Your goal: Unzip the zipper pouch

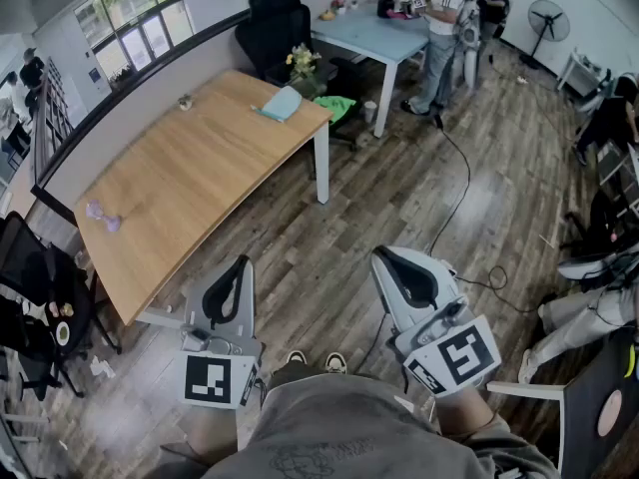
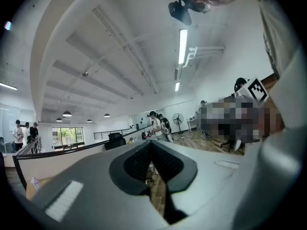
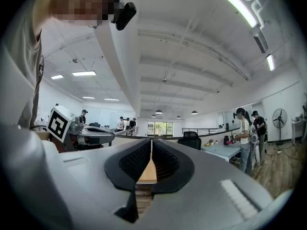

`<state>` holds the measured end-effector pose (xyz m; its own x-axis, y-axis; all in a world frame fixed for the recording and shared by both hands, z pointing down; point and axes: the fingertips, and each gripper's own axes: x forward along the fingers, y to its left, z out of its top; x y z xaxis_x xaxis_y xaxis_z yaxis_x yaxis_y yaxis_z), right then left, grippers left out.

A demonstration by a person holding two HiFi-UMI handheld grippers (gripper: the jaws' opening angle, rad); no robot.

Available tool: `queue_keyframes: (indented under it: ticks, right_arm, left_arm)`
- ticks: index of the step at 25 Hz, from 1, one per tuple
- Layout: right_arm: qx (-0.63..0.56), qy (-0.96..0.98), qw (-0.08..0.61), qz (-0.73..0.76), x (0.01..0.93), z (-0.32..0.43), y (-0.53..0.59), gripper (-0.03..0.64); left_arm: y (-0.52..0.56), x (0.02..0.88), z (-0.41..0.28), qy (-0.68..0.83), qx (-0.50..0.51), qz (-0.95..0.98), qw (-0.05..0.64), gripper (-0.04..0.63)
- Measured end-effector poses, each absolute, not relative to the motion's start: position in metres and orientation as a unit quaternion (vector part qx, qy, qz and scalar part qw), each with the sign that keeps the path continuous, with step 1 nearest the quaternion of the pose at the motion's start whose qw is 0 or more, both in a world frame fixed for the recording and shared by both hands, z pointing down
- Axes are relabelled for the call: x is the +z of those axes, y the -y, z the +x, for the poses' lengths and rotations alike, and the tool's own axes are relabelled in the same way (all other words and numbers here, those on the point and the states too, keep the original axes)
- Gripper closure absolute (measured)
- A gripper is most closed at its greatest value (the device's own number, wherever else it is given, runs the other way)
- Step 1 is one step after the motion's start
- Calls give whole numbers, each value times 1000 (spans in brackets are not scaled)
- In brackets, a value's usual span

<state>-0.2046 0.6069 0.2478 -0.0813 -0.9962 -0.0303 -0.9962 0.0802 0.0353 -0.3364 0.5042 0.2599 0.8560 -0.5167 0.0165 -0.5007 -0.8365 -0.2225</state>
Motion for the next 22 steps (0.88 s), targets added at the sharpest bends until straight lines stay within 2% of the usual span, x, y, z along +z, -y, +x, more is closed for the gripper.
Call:
queue_keyframes:
  ticks: [15,20,21,22]
  right_arm:
    - [-29,725,-3,688,252,-178,-612,597]
    - [-38,715,-22,697,245,-164,-613,595]
    - [-42,711,-30,701,242,-161,-612,570]
    - [-46,707,-34,705,241,-157,-610,503]
  left_arm:
    - [-513,265,-320,-263,-44,-958,102,595]
    - [-506,250,-315,-283,-19,-953,107,595]
    - [-503,248,-315,-291,-13,-951,107,569]
    - [-498,248,-315,-296,-10,-949,106,486]
